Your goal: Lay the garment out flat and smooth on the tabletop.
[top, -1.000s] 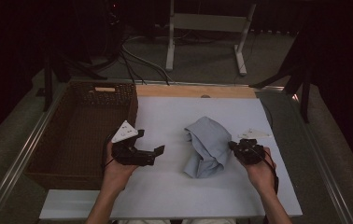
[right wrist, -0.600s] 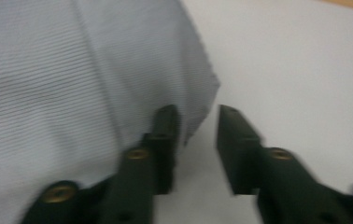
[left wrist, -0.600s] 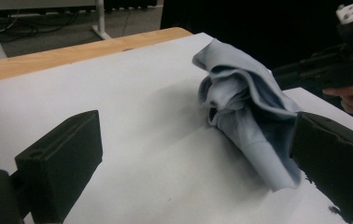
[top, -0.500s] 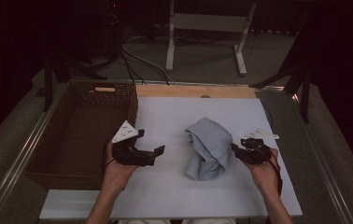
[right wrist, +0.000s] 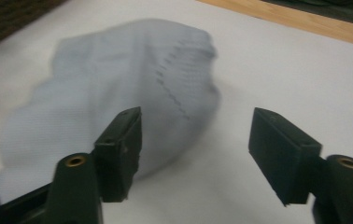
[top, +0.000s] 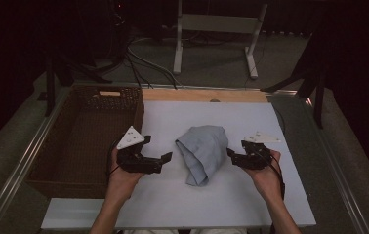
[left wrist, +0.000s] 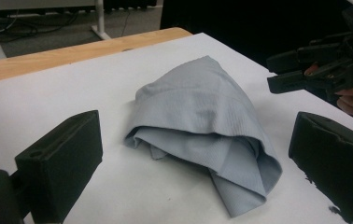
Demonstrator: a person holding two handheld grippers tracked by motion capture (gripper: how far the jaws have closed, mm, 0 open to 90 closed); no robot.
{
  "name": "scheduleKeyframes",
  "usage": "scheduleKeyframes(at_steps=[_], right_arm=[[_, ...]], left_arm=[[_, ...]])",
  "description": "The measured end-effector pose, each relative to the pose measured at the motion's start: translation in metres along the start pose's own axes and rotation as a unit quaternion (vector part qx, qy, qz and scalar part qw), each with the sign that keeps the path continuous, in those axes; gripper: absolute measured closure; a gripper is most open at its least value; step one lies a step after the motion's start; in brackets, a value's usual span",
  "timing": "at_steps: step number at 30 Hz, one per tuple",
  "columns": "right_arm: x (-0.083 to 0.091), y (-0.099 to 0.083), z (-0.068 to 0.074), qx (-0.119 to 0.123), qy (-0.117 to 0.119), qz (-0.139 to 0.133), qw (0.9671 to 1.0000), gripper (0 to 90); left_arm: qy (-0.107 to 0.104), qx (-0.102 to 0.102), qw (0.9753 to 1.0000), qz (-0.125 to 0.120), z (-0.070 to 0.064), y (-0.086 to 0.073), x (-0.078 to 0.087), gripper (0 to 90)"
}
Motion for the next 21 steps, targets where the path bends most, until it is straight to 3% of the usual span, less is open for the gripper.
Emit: scheduleKeyframes(at_steps=[13,21], right_arm=[[-0.026,0.025,0.044,0.043,0.047,0.001,0.9979,28.0],[-0.040,0.037,0.051,0.048,0.048,0.002,0.9977,27.4]], left_arm=[[0.000,-0.001,1.0000,-0.001,0.000,0.000,0.000,4.5],[-0.001,0.000,1.0000,-0.002,0.000,0.000,0.000,4.5]])
Point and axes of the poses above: each handheld gripper's, and its own axes: x roughly backward along the jaws, y roughly out of its top, z roughly to its left, the point moved 4 cm from there along -x, roughly forward along the jaws, and after that the axes turned 11 degrees about y, right-handed, at the moved point
